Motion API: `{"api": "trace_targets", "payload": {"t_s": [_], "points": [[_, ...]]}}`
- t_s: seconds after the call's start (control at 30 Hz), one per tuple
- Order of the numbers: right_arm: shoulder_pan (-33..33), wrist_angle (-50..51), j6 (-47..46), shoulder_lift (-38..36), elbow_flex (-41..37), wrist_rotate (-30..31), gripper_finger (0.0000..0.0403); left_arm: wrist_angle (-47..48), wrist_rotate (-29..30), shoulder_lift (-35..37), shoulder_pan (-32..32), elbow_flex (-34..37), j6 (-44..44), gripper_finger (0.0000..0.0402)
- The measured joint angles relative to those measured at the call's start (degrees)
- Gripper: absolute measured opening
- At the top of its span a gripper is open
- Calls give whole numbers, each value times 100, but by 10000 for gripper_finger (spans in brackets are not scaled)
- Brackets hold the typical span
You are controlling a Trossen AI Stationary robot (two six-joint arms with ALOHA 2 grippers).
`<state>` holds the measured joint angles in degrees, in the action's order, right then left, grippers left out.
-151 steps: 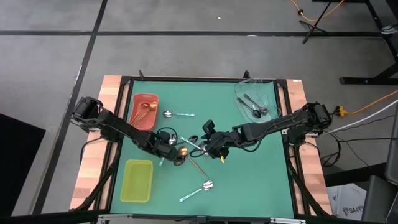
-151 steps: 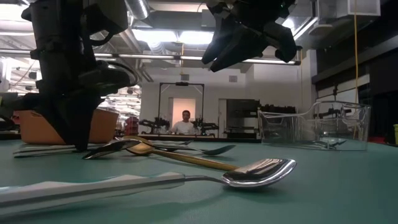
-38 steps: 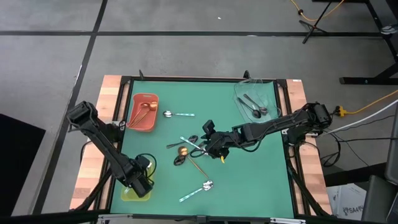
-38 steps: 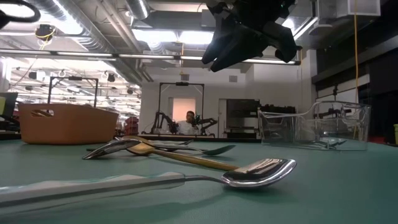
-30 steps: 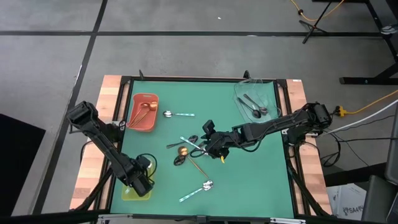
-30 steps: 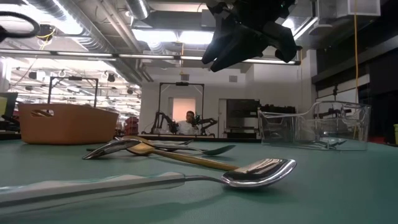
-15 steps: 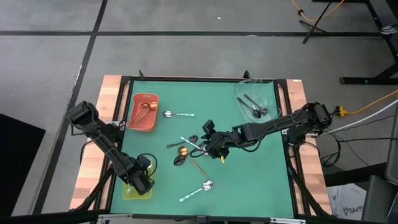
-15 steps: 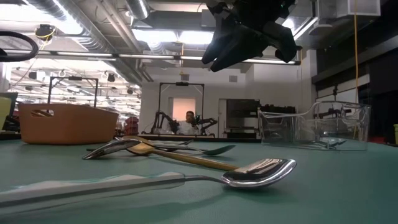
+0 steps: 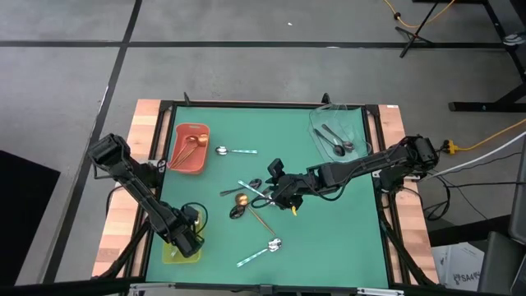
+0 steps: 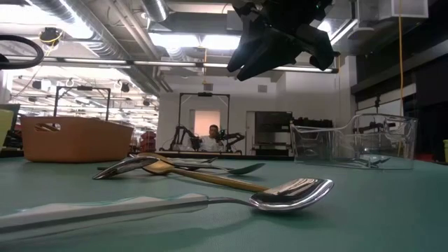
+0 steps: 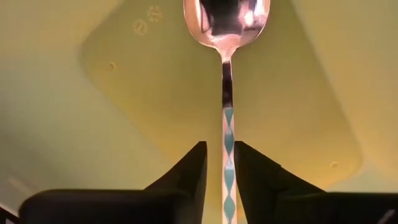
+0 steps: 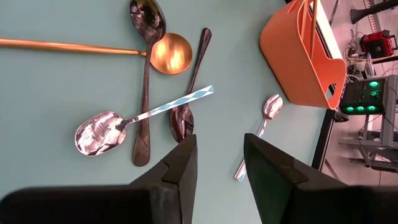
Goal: Sort silverware by color (type)
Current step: Put the blue patterned spoon into the yellow bin
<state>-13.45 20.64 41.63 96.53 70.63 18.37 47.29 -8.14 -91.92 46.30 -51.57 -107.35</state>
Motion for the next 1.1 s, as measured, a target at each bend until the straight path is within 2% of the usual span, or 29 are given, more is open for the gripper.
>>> {"api": "trace_targets", "payload": {"t_s": [0.33, 0.83, 1.1], "points": [[0, 0, 0, 0, 0, 0, 124, 0, -2, 0, 0, 0, 0, 102], [0, 0, 0, 0, 0, 0, 124, 8, -348, 0, 0, -11, -22, 103], [-1, 0, 0, 0, 0, -1, 124, 22, -293, 0, 0, -508, 304, 103]]}}
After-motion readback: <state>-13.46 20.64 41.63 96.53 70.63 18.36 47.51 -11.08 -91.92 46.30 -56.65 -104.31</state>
